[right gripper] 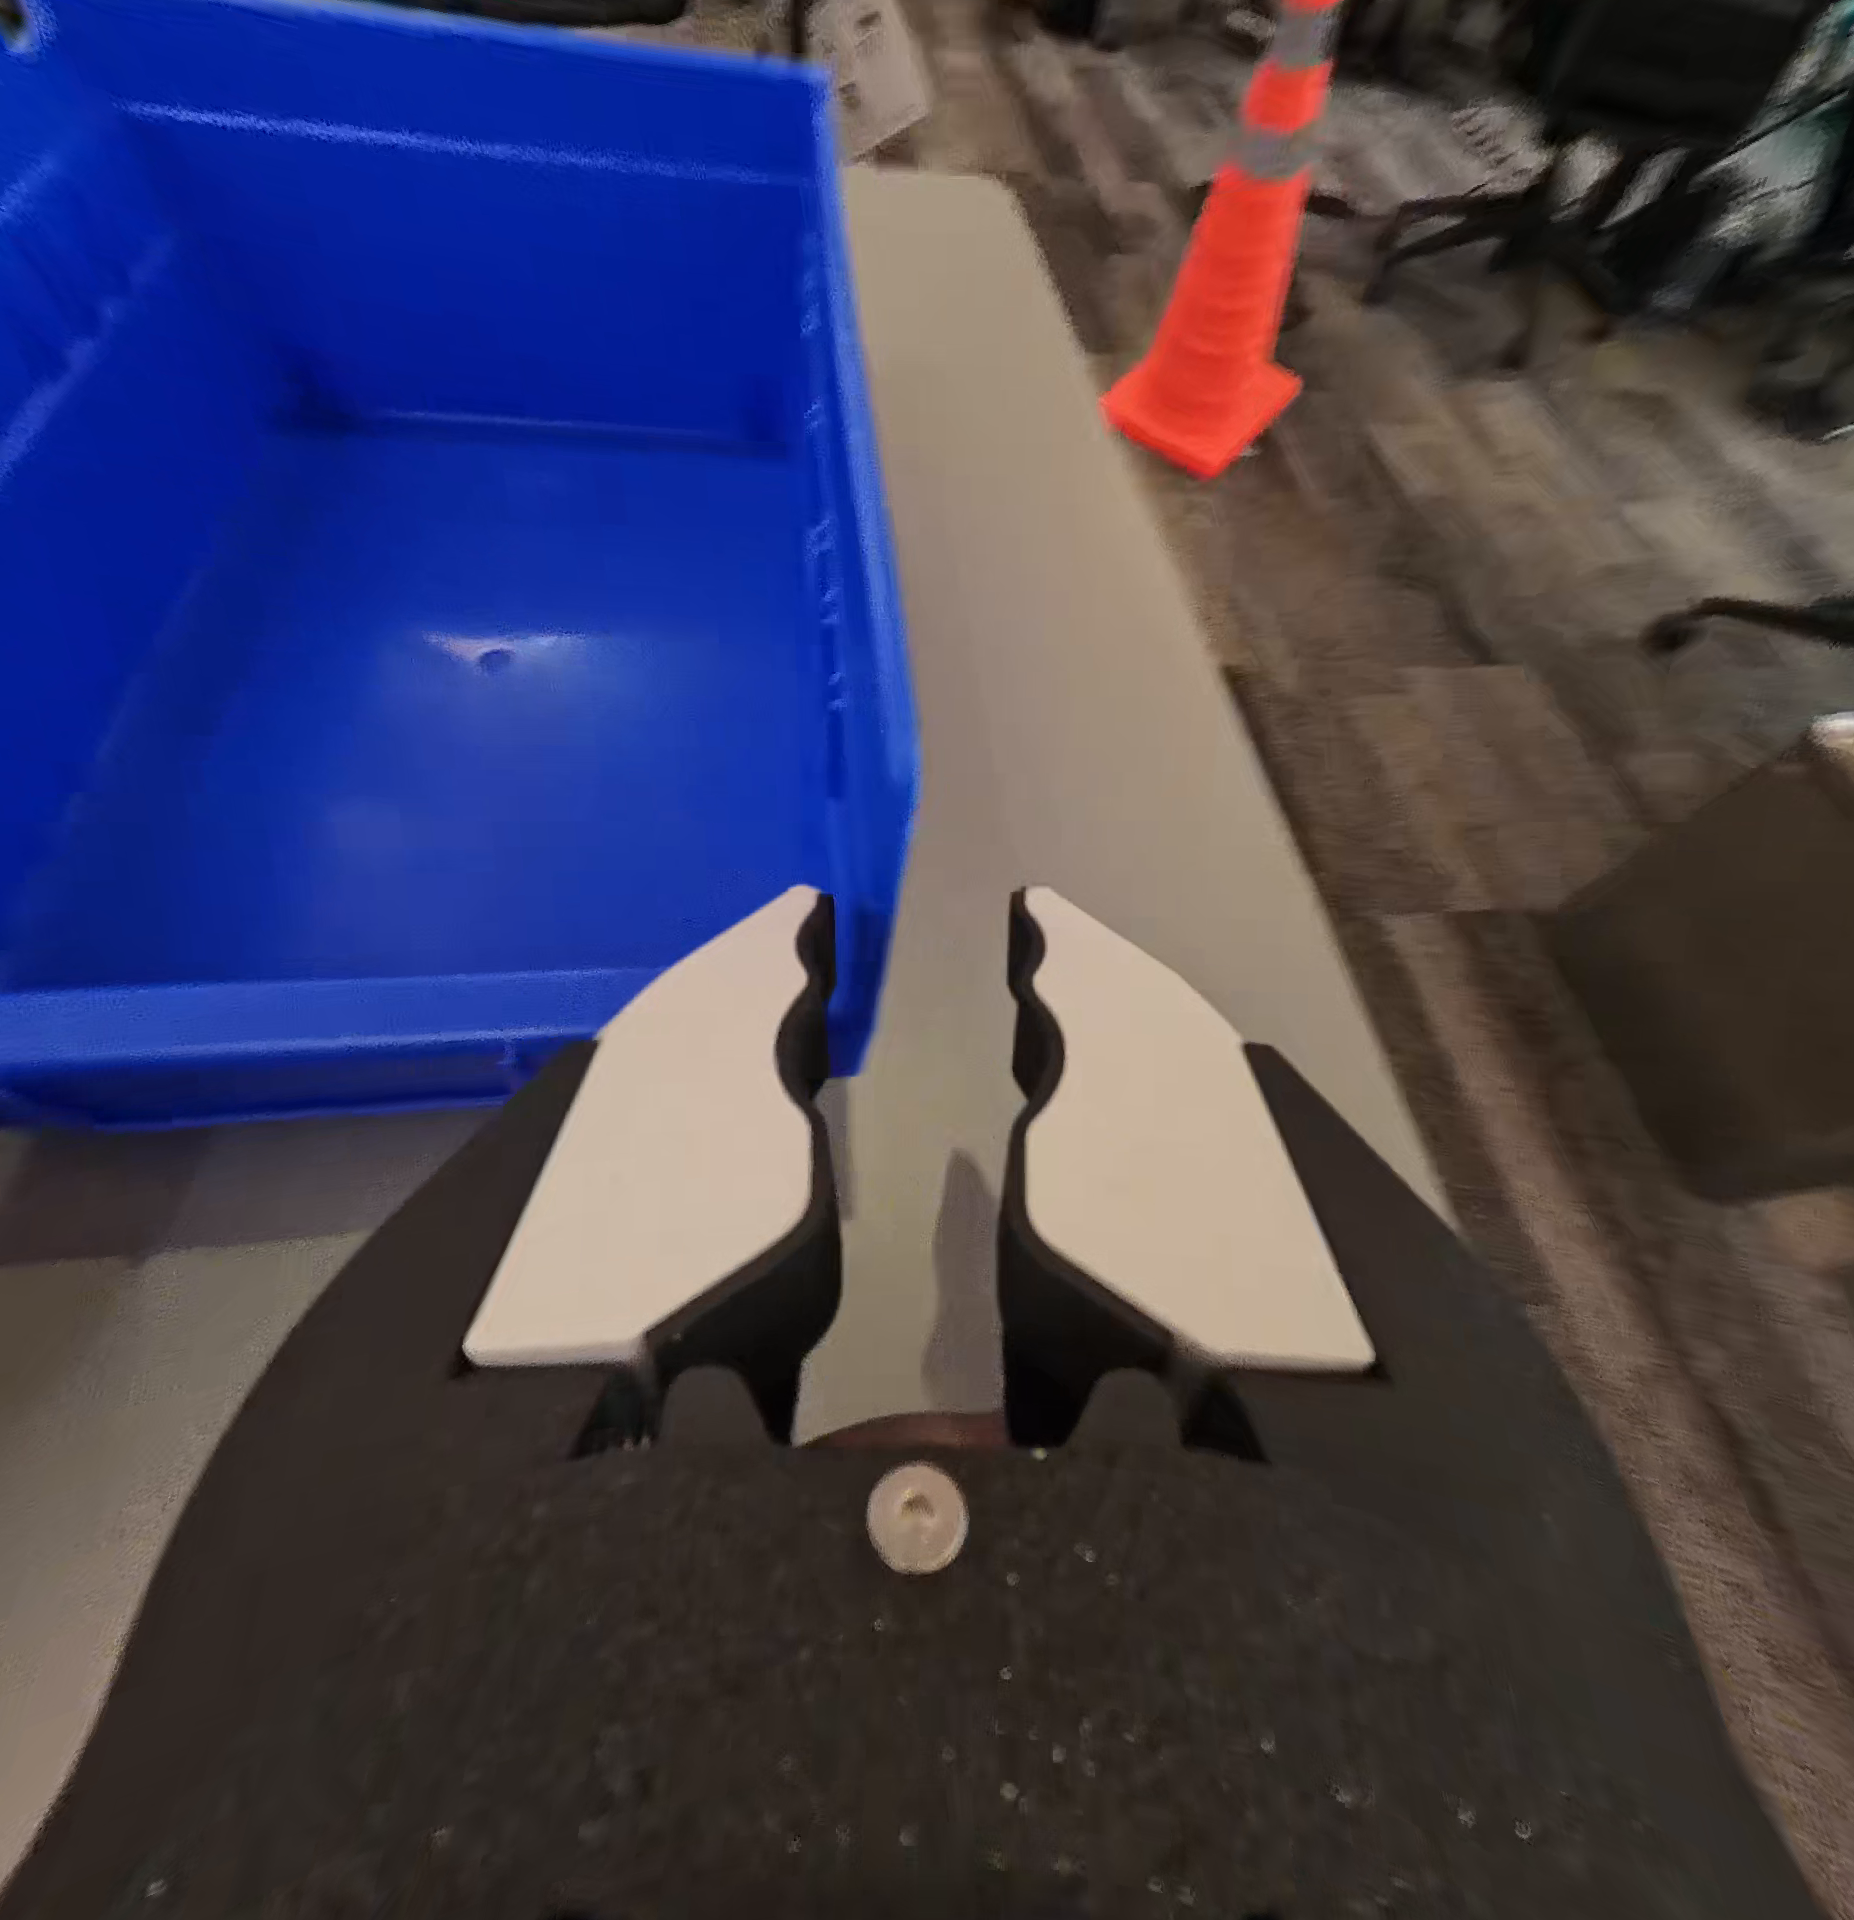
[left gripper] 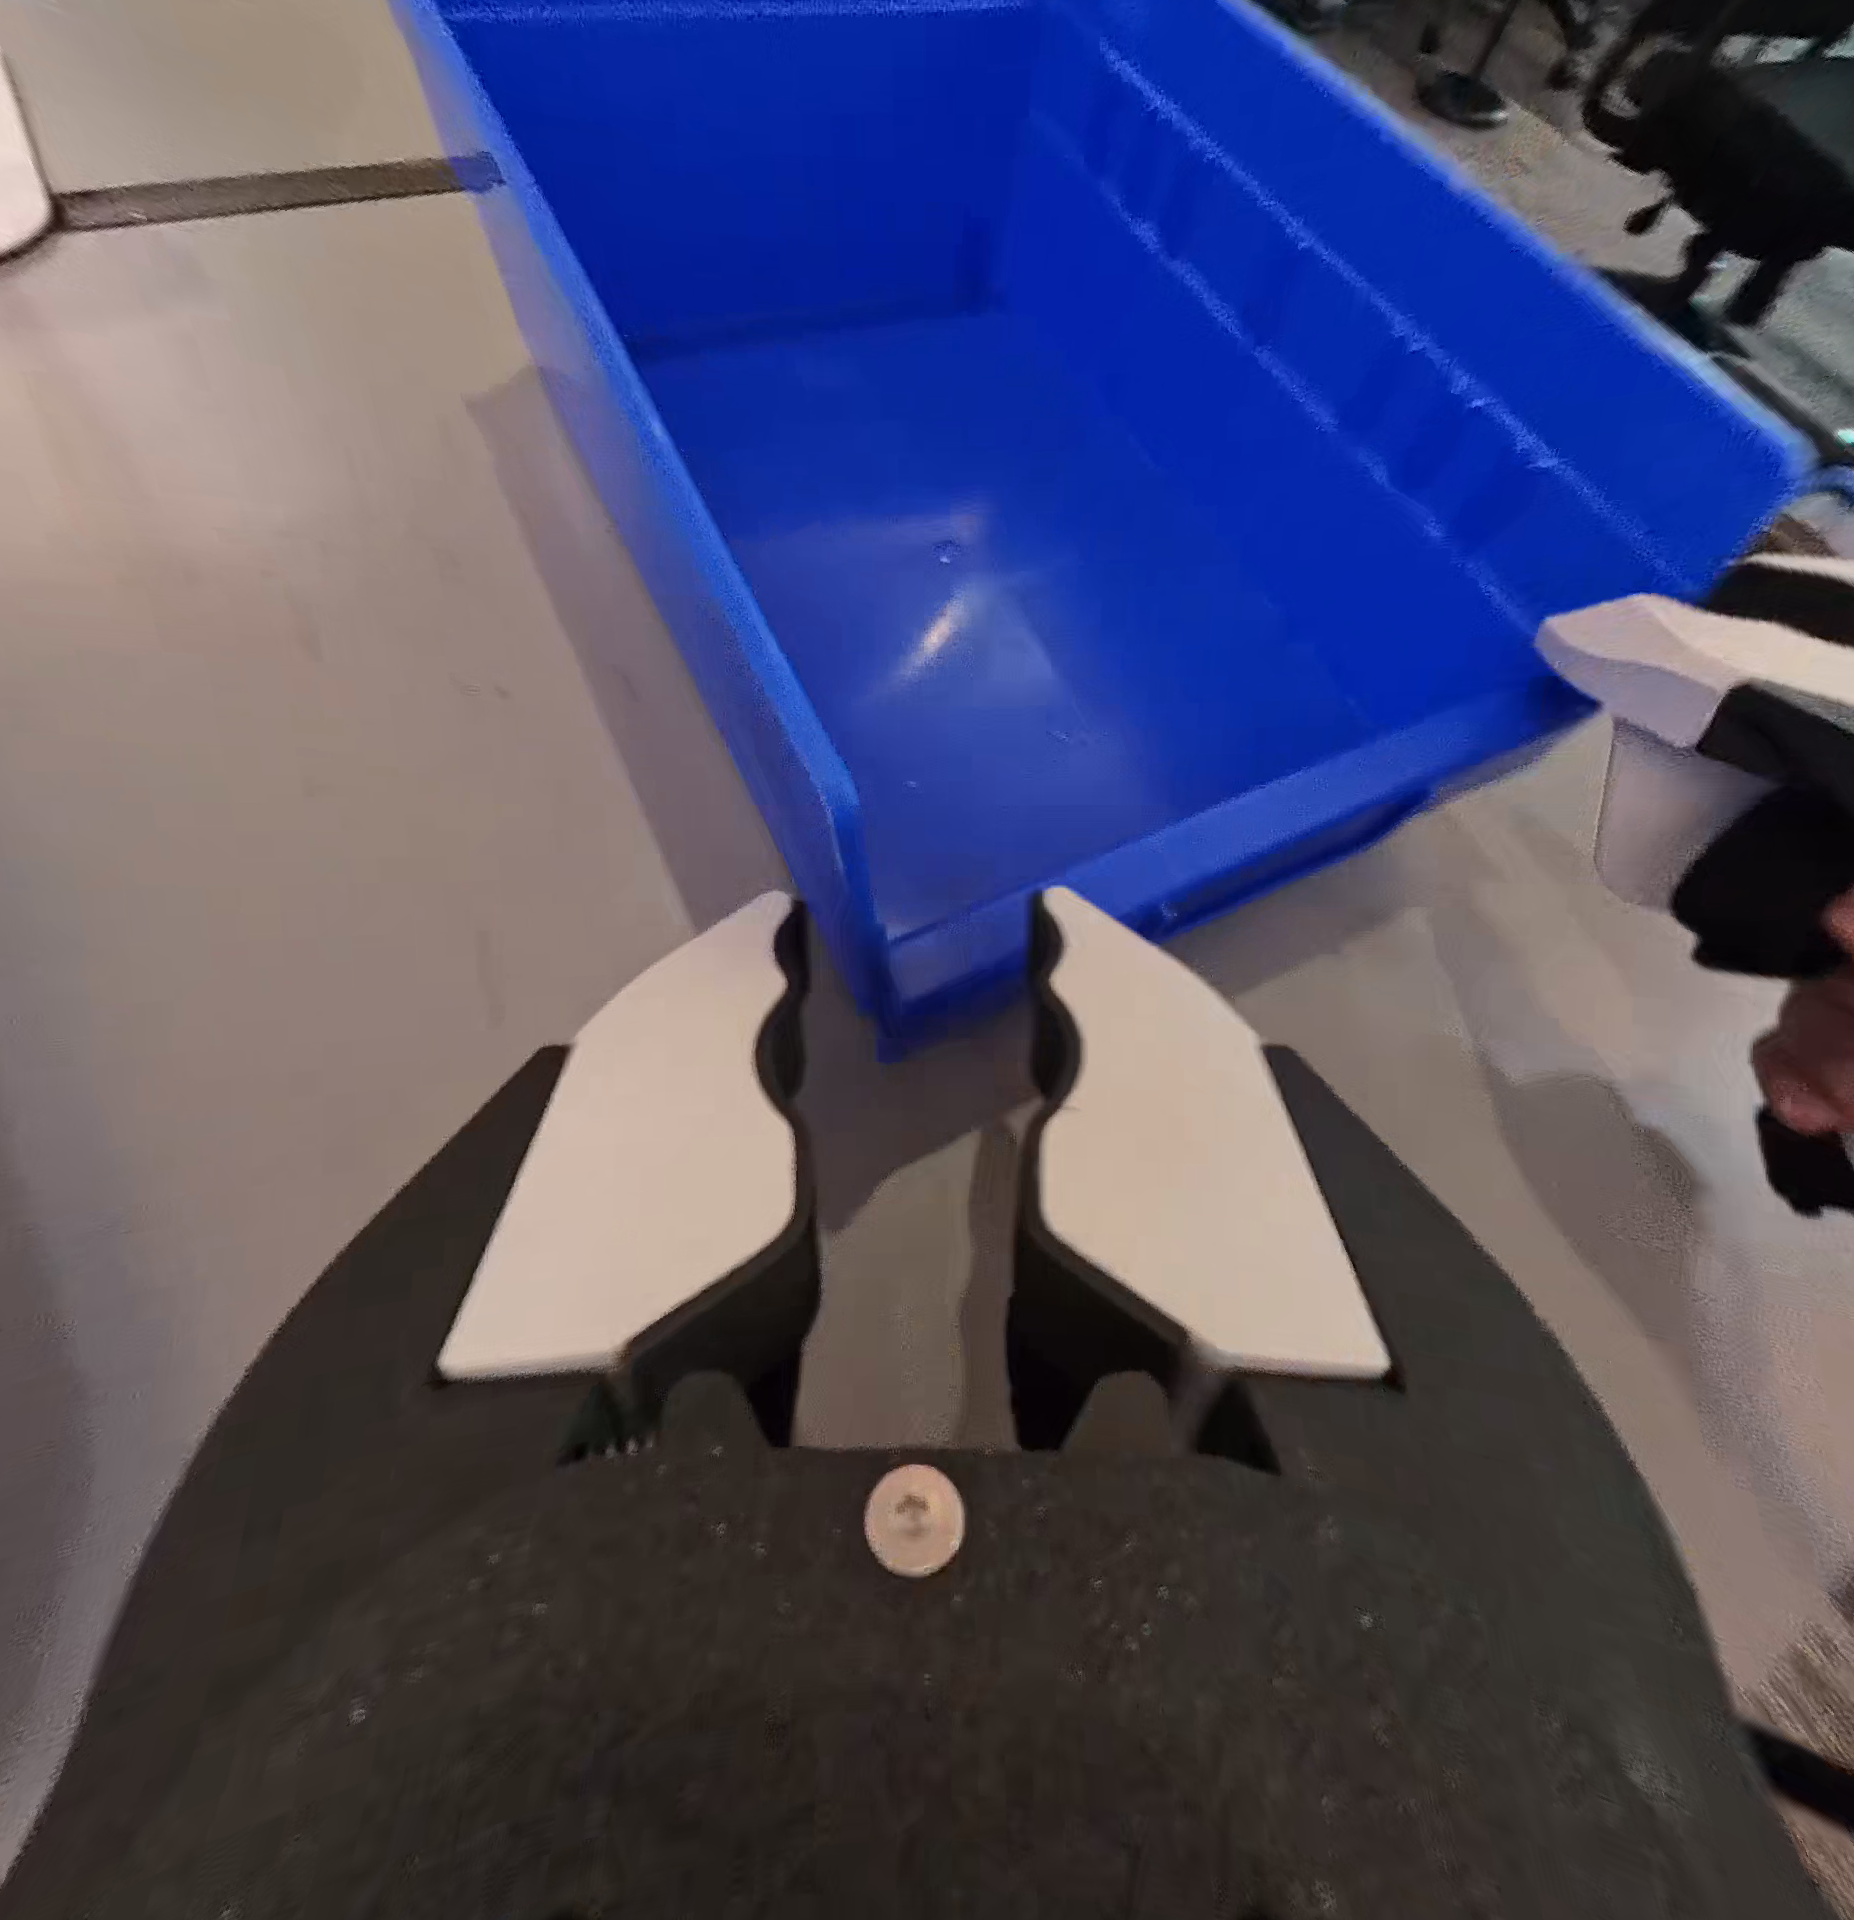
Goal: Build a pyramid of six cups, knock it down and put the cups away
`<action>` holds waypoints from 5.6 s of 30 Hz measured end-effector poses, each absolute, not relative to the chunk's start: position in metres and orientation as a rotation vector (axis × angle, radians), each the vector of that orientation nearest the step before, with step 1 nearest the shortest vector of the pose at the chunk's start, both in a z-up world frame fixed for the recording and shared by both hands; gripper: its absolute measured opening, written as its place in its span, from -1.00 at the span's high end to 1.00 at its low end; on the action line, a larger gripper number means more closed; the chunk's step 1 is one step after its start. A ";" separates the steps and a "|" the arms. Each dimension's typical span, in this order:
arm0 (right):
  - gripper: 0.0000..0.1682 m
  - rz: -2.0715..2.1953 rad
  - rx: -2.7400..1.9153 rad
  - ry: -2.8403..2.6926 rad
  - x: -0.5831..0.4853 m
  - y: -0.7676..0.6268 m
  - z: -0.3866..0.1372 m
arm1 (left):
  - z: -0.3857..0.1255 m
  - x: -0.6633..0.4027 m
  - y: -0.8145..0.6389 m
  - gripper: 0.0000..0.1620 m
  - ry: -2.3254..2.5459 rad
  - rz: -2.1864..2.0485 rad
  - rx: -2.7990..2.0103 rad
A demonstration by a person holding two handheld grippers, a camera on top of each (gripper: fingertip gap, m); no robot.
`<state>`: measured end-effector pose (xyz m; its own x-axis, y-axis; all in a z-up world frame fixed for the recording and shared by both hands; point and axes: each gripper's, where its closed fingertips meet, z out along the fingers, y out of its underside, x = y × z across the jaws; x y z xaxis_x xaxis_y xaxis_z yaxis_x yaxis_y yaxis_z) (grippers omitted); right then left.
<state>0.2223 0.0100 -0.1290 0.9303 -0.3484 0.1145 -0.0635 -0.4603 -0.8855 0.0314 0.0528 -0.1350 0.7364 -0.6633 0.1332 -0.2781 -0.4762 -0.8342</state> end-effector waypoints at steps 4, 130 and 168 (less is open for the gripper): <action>0.49 -0.420 -1.832 0.232 0.205 -0.006 -0.061 | -0.079 -0.013 0.031 0.23 0.767 -0.695 -1.982; 0.32 -0.057 -1.892 0.019 0.052 -0.005 -0.114 | -0.036 -0.457 0.316 0.57 1.564 -0.029 -2.241; 0.35 0.023 -1.914 -0.028 0.033 -0.005 -0.121 | 0.082 -0.428 0.294 0.97 1.530 -0.215 -2.040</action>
